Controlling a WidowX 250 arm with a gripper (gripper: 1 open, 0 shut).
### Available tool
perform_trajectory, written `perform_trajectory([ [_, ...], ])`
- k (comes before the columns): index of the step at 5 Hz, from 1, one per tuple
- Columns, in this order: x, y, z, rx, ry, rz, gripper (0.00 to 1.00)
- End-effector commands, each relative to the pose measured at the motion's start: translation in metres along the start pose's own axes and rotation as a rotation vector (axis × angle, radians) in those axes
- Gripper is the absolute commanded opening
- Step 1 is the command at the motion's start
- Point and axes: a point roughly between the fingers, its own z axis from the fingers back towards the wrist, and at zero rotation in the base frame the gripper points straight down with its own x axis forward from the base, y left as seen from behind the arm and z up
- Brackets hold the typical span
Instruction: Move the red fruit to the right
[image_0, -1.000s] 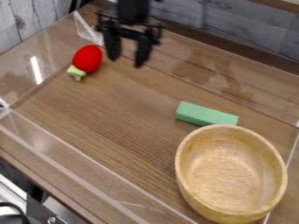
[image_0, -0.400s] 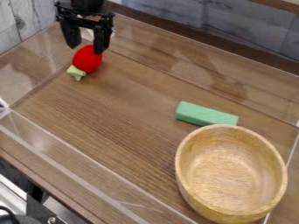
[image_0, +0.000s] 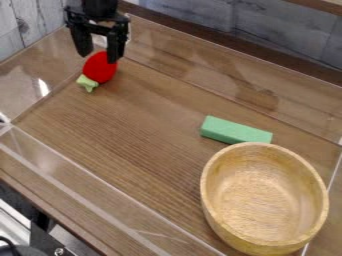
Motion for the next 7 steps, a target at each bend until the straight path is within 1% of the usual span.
perform_trajectory([
  [1, 0.008, 0.006, 0.019, 0.039, -0.068, -0.070, 1.00],
  [2, 0.006, 0.006, 0.017, 0.041, -0.077, -0.149, 1.00],
  [3, 0.012, 0.012, 0.009, 0.048, -0.082, -0.152, 1.00],
  [4, 0.015, 0.017, 0.004, 0.050, -0.089, -0.141, 1.00],
  [6, 0.011, 0.027, 0.000, 0.047, -0.093, 0.007, 1.00],
  [7, 0.025, 0.037, 0.001, 0.046, -0.094, 0.052, 0.00],
])
